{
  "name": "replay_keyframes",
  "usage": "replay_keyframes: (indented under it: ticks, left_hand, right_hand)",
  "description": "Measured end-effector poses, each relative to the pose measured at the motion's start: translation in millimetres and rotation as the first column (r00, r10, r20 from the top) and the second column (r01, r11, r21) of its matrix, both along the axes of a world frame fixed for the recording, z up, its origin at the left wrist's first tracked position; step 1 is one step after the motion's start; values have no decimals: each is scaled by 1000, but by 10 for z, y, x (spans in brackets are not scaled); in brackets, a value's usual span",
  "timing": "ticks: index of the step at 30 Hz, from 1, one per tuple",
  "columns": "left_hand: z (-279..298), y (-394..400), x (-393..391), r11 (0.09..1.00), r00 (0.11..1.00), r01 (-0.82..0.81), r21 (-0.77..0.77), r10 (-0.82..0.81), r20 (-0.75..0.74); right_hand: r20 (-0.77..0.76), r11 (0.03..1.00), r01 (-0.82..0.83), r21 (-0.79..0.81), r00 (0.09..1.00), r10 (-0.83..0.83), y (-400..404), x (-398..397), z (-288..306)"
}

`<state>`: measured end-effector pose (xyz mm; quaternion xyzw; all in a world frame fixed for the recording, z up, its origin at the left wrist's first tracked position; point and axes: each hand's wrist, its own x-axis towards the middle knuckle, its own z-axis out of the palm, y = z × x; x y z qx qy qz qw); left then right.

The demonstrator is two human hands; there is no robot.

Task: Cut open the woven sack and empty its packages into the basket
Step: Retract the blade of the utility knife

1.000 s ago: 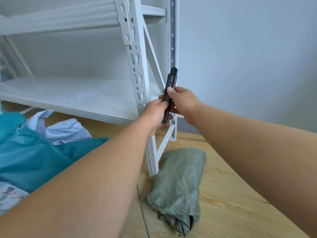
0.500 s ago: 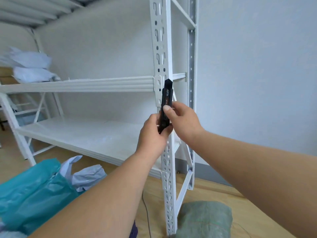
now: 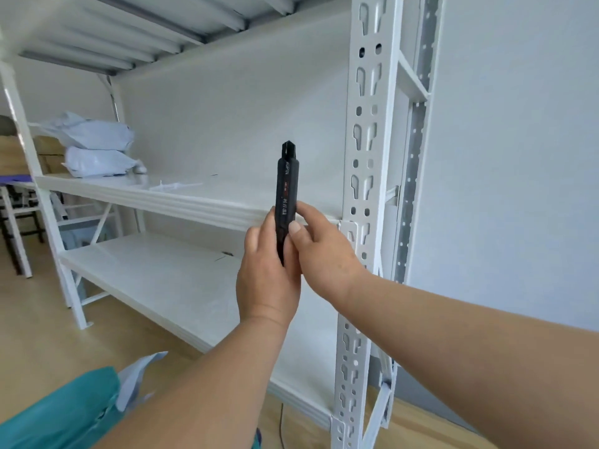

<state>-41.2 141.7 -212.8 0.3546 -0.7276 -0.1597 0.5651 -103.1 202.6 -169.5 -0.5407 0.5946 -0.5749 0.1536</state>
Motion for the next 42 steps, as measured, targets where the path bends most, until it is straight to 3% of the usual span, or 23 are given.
replay_keyframes:
  ticks: [5, 14, 18, 24, 29, 32, 38, 42]
  left_hand:
    - [415, -9, 25, 994, 994, -28, 102, 18, 104]
    - [1727, 60, 256, 939, 925, -72, 336, -63, 376]
    - [2327, 166, 406, 891, 924, -44, 452, -136, 358]
    - [3135, 370, 744, 810, 906, -39, 585, -218, 362]
    - [3660, 589, 1047, 777, 899, -25, 629, -258, 355]
    - [3861, 655, 1211, 760, 881, 2, 650, -309, 359]
    - [4030, 582, 1402, 748, 825, 74, 660, -418, 380]
    - [4055, 528, 1419, 650, 772, 188, 736, -561, 299]
  right_hand:
    - [132, 994, 4, 112, 991, -19, -145, -53, 329]
    - [308, 911, -5, 412, 942, -134, -196, 61, 1539]
    - [384, 871, -19, 490, 902, -196, -116, 180, 2096]
    - [278, 827, -19, 562, 946, -167, 105, 527, 2953]
    - [450, 806, -90, 585, 863, -230, 338, 843, 3363]
    - [502, 803, -107, 587, 826, -257, 446, 992, 3539]
    - [443, 796, -21, 606, 839, -315, 463, 1168, 3710]
    - [414, 783, 32, 621, 835, -363, 486, 1146, 3685]
